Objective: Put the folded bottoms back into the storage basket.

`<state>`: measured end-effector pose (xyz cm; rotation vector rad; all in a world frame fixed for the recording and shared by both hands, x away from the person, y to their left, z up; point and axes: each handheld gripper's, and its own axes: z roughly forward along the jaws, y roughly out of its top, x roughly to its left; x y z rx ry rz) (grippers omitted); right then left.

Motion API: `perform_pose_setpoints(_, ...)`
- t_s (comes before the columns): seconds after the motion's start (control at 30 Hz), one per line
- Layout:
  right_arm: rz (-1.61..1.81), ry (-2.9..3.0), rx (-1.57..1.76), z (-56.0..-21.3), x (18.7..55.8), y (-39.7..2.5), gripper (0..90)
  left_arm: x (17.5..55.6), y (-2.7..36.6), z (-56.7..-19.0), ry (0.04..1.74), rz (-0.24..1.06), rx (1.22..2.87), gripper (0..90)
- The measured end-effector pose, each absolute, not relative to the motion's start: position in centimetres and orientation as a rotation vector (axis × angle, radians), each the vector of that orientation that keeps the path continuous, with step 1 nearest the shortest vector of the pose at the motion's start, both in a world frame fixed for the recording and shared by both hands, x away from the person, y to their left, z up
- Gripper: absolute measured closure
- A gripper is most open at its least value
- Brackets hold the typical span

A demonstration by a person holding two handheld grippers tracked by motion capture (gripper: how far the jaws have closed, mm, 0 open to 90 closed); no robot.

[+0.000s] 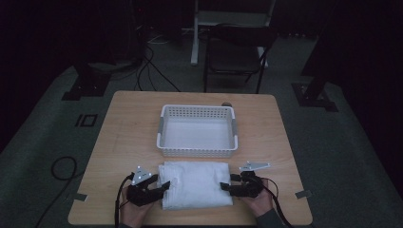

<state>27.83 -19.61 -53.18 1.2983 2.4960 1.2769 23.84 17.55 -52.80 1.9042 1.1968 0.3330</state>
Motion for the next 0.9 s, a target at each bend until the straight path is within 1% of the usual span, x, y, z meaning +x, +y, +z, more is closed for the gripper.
perform_pose_setpoints(0.03,1.269,2.505,1.292,-53.3,27.9,-19.5,40.7,23.9,17.5,-52.9,1.199,0.334,1.911,41.2)
perform_pose_setpoints(0.13,1.239,2.514,1.298,-53.6,28.0,-19.2,42.3,24.2,17.3,-53.1,1.206,0.329,1.920,42.7)
perform_pose_setpoints(0.33,1.207,2.510,1.294,-53.9,28.6,-18.9,42.5,24.8,17.0,-53.2,1.196,0.342,1.935,44.1)
perform_pose_setpoints(0.9,1.152,2.437,1.311,-53.8,30.6,-19.2,44.1,27.2,15.8,-53.2,1.186,0.372,1.945,44.3)
